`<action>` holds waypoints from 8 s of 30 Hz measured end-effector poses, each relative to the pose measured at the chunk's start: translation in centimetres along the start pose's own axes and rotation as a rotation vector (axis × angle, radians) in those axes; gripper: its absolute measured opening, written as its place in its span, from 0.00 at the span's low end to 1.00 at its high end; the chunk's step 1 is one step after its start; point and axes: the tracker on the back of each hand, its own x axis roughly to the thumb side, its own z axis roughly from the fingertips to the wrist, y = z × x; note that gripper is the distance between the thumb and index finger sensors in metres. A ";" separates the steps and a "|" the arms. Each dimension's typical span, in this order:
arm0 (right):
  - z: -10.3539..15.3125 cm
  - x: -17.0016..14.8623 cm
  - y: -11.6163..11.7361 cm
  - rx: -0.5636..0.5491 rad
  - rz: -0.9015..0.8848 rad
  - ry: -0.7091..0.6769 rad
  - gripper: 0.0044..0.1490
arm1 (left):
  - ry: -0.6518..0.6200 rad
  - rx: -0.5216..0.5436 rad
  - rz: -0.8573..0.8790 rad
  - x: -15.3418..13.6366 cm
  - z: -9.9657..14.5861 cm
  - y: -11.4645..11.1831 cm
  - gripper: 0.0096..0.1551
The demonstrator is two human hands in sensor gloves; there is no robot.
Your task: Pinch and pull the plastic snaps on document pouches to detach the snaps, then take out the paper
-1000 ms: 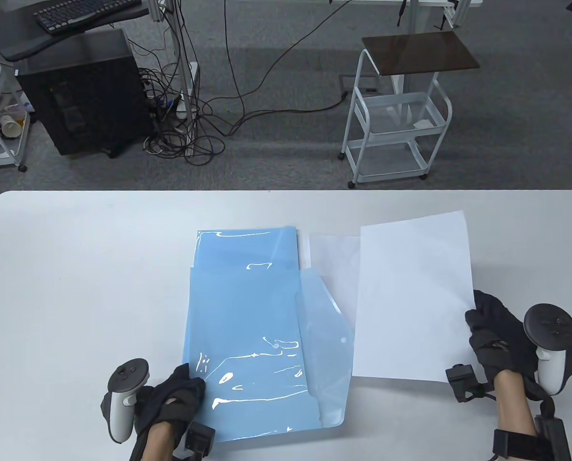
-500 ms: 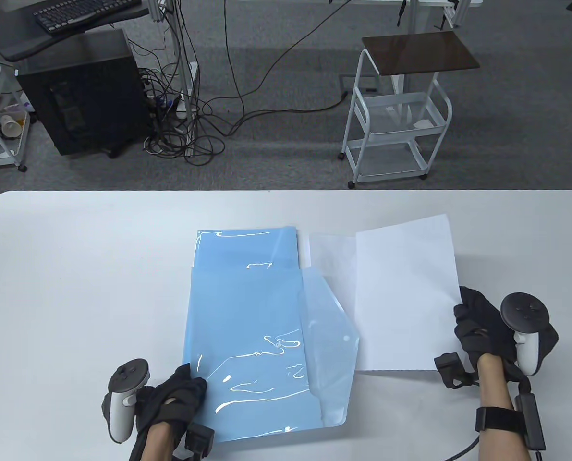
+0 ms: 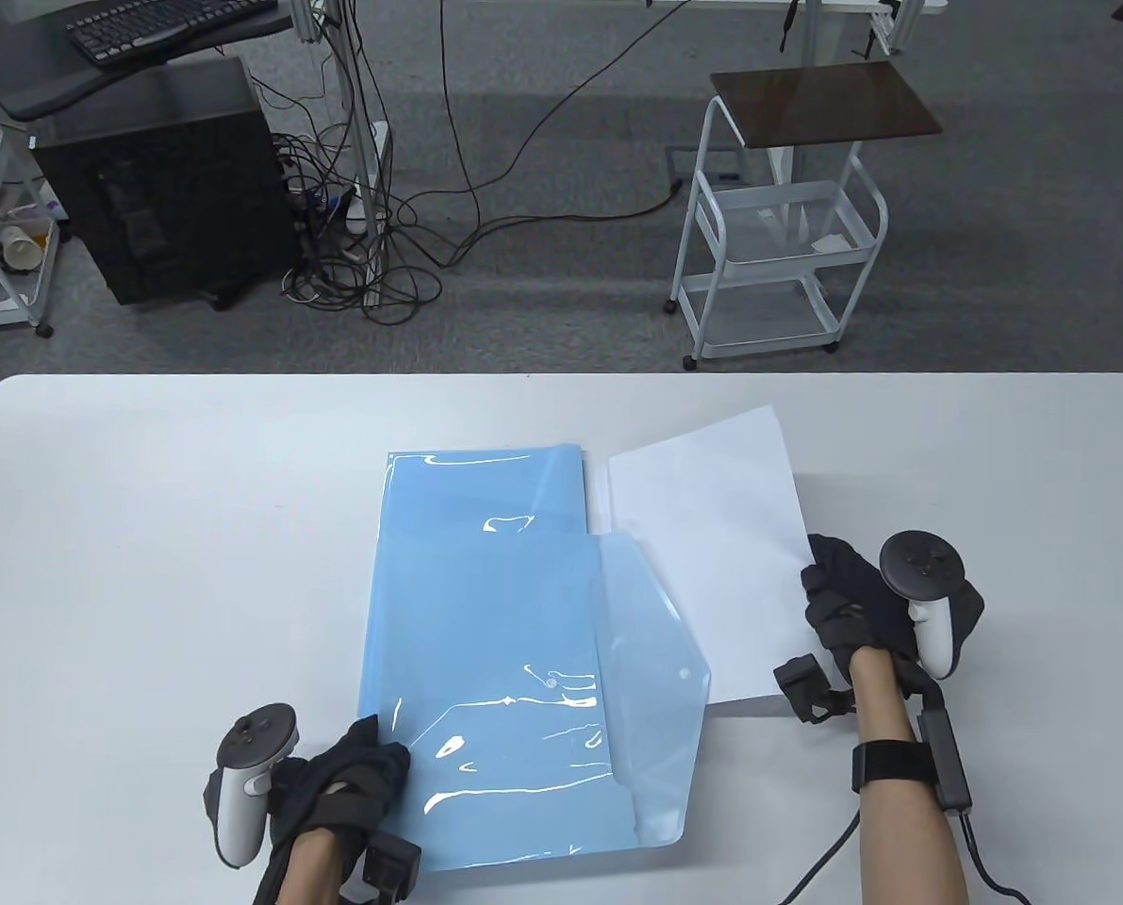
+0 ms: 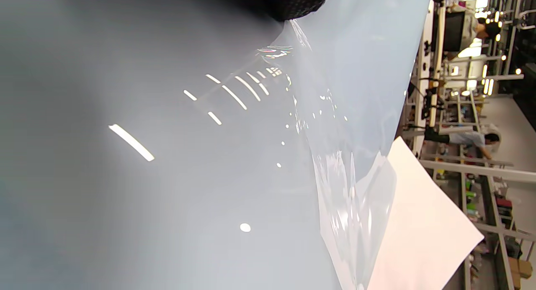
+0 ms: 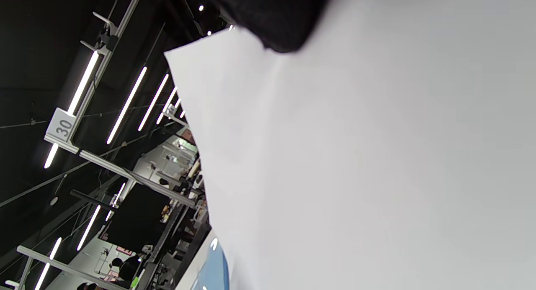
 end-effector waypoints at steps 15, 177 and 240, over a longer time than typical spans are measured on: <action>-2.5 -1.2 2.2 -0.010 0.087 0.071 0.30 | 0.018 -0.006 -0.018 0.0 -0.2 -0.2 0.28; 12.5 -0.9 1.9 -0.017 0.586 -0.341 0.54 | -0.096 0.019 0.016 1.3 0.5 0.4 0.29; 13.6 -1.3 0.8 -0.041 0.454 -0.375 0.54 | -0.248 0.471 -0.763 11.5 0.4 -0.8 0.55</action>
